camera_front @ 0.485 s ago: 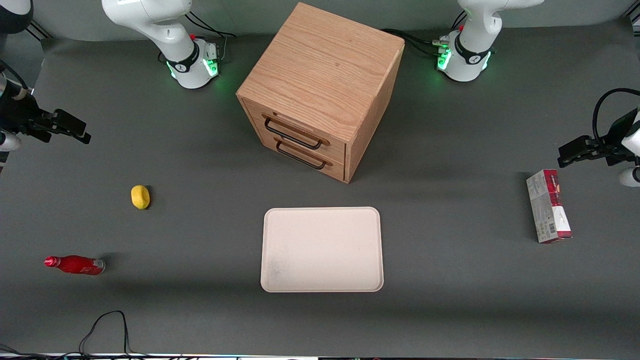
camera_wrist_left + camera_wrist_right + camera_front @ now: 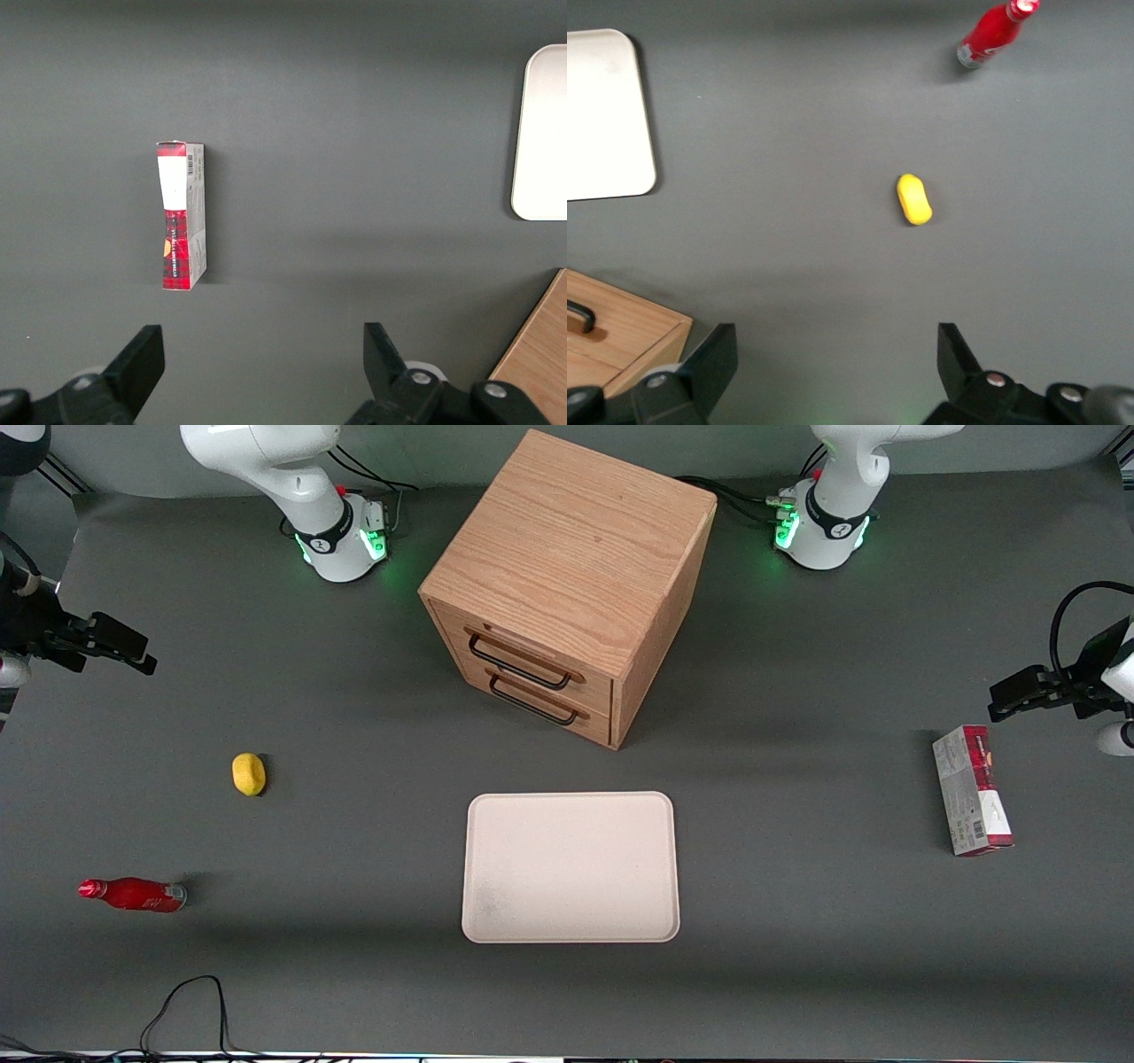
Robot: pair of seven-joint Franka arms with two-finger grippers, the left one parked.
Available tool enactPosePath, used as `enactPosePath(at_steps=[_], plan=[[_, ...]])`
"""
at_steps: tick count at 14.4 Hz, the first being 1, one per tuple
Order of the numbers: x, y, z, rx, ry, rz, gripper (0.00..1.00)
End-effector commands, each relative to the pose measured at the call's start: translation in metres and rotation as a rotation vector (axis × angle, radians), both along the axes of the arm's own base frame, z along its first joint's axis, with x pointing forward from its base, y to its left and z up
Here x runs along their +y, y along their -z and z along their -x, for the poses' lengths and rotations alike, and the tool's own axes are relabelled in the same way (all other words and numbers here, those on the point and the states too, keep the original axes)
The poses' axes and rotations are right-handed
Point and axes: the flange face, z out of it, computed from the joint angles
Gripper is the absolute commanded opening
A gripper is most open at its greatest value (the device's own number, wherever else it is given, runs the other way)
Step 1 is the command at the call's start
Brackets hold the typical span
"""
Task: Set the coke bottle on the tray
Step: 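Move the open right gripper down over the red Coca-Cola bottle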
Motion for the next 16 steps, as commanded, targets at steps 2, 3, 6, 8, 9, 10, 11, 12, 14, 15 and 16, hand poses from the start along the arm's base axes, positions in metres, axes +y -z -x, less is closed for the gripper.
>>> enactPosePath(at_steps=[2, 3, 6, 8, 9, 10, 11, 12, 14, 15, 16], plan=[[-0.051, 0.011, -0.032, -0.035, 0.021, 0.062, 1.00], [-0.070, 0.012, -0.050, -0.037, -0.001, 0.075, 1.00], [-0.121, 0.049, -0.106, -0.022, -0.031, 0.061, 1.00], [-0.147, 0.083, -0.135, 0.001, -0.073, 0.064, 1.00], [-0.161, 0.103, -0.145, -0.010, -0.067, 0.045, 1.00], [-0.170, 0.118, -0.152, -0.041, -0.075, 0.010, 1.00], [-0.175, 0.135, -0.160, -0.062, -0.107, -0.008, 1.00], [-0.183, 0.155, -0.166, -0.064, -0.129, -0.003, 1.00], [-0.188, 0.192, -0.181, -0.092, -0.136, 0.019, 1.00], [-0.188, 0.209, -0.188, -0.103, -0.140, 0.028, 1.00], [-0.188, 0.225, -0.193, -0.106, -0.144, 0.036, 1.00]])
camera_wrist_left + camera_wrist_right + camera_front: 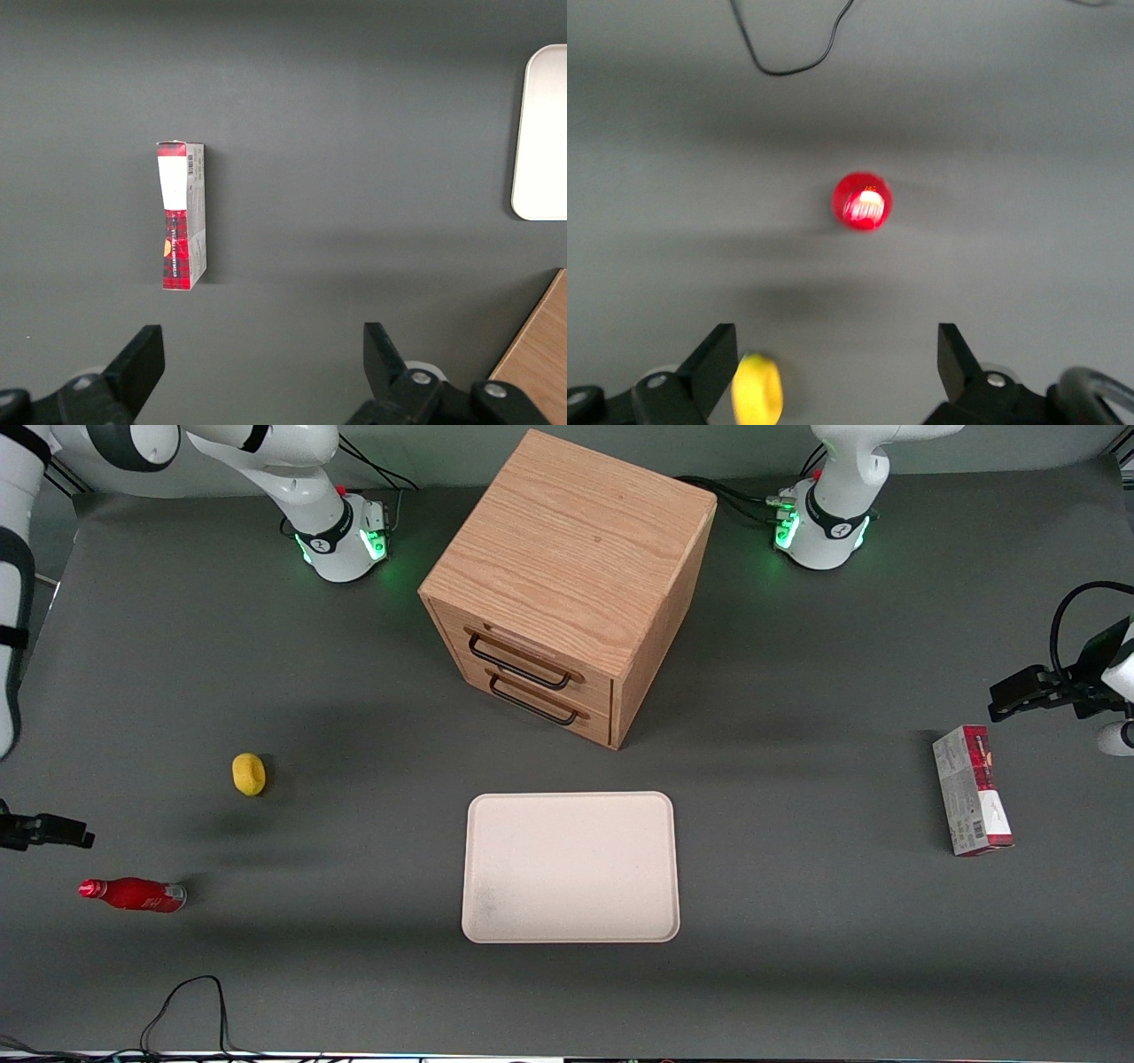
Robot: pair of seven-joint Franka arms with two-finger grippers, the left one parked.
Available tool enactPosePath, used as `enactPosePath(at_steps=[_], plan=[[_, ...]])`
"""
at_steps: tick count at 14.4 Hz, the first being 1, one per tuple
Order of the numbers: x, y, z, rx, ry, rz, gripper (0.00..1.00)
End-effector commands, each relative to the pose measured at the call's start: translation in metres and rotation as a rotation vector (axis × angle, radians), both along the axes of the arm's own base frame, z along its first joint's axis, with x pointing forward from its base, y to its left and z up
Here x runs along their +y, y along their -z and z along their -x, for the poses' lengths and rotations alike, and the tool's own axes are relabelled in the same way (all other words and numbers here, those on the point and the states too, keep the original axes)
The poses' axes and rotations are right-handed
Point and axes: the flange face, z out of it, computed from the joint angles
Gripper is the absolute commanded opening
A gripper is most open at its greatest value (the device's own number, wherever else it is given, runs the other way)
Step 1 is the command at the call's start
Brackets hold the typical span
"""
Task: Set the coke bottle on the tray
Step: 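Move the open right gripper down over the red Coca-Cola bottle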
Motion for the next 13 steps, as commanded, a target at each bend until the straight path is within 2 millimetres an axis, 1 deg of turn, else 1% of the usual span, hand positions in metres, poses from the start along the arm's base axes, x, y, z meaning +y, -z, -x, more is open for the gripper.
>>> enactPosePath(at_steps=[1, 3, 5, 7, 8, 9, 10, 11, 12, 13], plan=[[0.000, 0.031, -0.019, -0.028, -0.033, 0.003, 1.00], [0.000, 0.050, -0.022, -0.018, -0.059, 0.008, 1.00], [-0.005, 0.063, -0.024, -0.022, -0.087, 0.016, 1.00], [-0.007, 0.073, -0.026, -0.029, -0.088, 0.020, 1.00], [-0.009, 0.074, -0.026, -0.032, -0.086, 0.021, 1.00], [-0.005, 0.077, -0.027, -0.031, -0.092, 0.016, 0.99], [-0.001, 0.080, -0.029, -0.029, -0.096, 0.010, 0.97], [-0.001, 0.080, -0.030, -0.032, -0.098, 0.012, 0.90], [-0.001, 0.083, -0.031, -0.039, -0.098, 0.015, 0.78], [-0.003, 0.085, -0.031, -0.041, -0.095, 0.017, 0.57]])
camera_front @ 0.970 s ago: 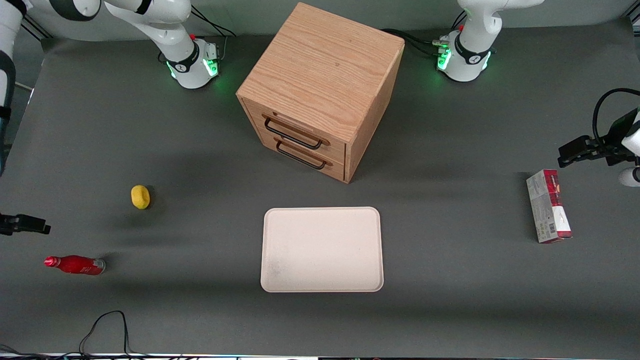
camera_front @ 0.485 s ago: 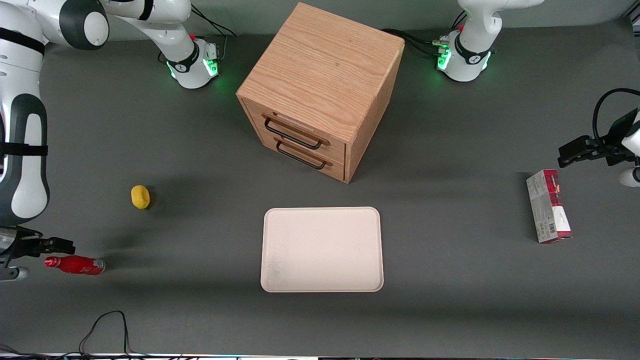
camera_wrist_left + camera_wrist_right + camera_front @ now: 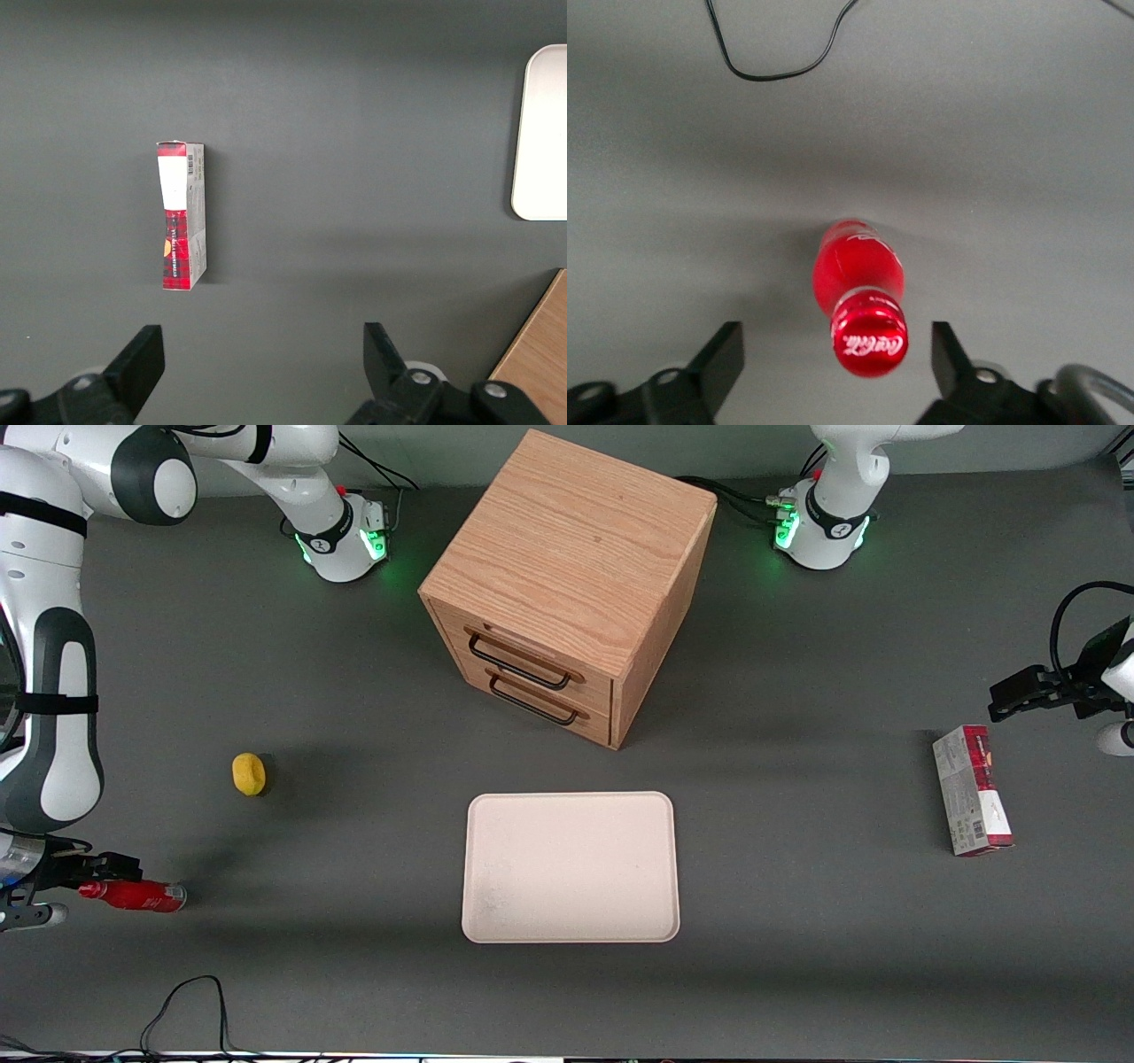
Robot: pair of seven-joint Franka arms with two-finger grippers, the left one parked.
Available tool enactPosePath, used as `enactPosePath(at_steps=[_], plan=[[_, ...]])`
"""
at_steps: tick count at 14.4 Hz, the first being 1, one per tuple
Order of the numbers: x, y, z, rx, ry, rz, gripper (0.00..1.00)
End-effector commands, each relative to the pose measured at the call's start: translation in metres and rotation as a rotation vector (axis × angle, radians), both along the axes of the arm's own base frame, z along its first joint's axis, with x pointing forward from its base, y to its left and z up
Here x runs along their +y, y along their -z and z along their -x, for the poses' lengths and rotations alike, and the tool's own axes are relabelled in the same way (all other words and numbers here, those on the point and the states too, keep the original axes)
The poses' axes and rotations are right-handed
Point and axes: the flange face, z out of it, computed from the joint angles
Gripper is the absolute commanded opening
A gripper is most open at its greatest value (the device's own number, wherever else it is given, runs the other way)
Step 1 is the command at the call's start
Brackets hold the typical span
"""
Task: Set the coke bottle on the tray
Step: 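Close the right gripper around the bottle's cap end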
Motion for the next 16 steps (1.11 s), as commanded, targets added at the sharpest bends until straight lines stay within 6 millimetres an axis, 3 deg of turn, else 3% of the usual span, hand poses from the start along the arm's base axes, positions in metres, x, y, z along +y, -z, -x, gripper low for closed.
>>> enactPosePath(at_steps=[1, 3, 10, 11, 13, 16], plan=[[-0.005, 0.003, -0.008, -0.029, -0.019, -0.010, 0.34], [-0.005, -0.002, -0.011, -0.041, -0.017, -0.007, 0.00], [0.010, -0.017, -0.014, -0.046, 0.029, -0.012, 0.00], [0.019, -0.030, -0.013, -0.035, 0.058, -0.020, 0.00], [0.046, -0.072, -0.015, -0.019, 0.117, -0.038, 0.00], [0.090, -0.160, -0.008, 0.018, 0.214, -0.068, 0.00]])
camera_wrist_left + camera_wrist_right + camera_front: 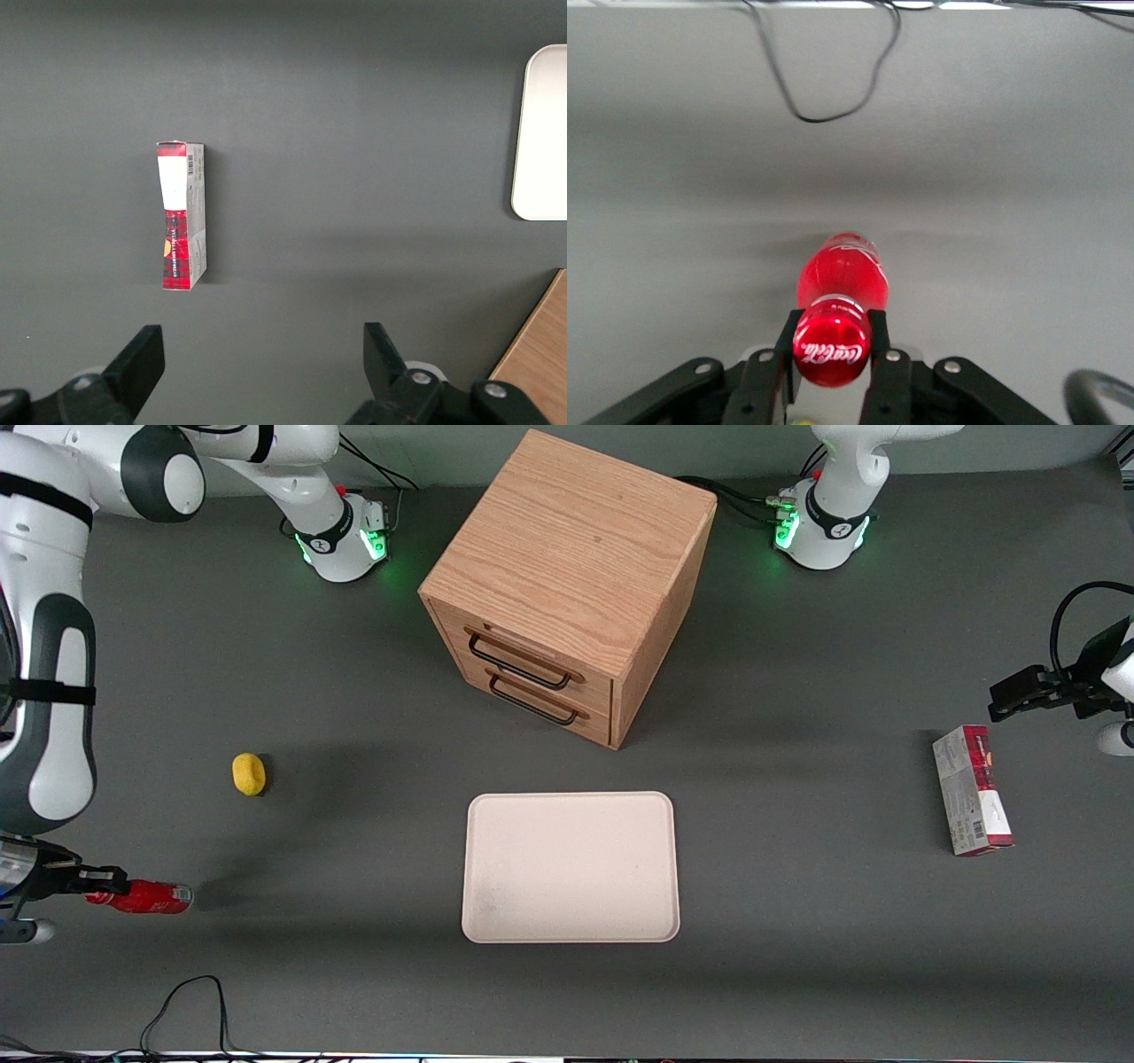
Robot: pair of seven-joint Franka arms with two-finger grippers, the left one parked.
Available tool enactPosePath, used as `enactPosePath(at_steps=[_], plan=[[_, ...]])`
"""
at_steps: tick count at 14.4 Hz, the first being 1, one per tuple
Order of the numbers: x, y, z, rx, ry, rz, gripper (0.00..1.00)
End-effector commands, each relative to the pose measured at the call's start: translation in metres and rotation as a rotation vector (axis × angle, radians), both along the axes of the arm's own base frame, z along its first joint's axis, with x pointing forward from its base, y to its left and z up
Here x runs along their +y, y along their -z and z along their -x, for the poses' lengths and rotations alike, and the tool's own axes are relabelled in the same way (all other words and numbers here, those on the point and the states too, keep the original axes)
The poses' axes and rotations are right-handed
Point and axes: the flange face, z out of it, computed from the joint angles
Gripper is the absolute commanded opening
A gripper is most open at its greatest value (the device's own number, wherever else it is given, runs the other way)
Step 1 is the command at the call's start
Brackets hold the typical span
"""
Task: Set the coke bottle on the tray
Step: 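Close the right gripper around the bottle's cap end, then lift the bottle and carry it with the right gripper onto the tray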
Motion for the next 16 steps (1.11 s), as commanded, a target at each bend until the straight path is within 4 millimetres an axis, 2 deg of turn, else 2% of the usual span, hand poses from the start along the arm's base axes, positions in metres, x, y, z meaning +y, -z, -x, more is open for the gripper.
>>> enactPosePath(at_steps=[1, 2, 4, 8, 10, 13, 14, 16], plan=[[0.045, -0.095, 0.013, 0.021, 0.104, -0.014, 0.00], [0.066, -0.111, 0.016, 0.045, 0.128, -0.004, 0.00], [0.135, -0.135, 0.022, 0.043, 0.188, -0.002, 0.00], [0.296, -0.141, 0.031, -0.032, 0.358, -0.012, 0.00], [0.363, -0.134, 0.037, -0.069, 0.384, -0.055, 0.00], [0.430, -0.121, 0.042, -0.128, 0.429, -0.146, 0.00], [0.450, -0.110, 0.043, -0.132, 0.432, -0.162, 0.00], [0.480, -0.071, 0.041, -0.129, 0.409, -0.180, 0.00]])
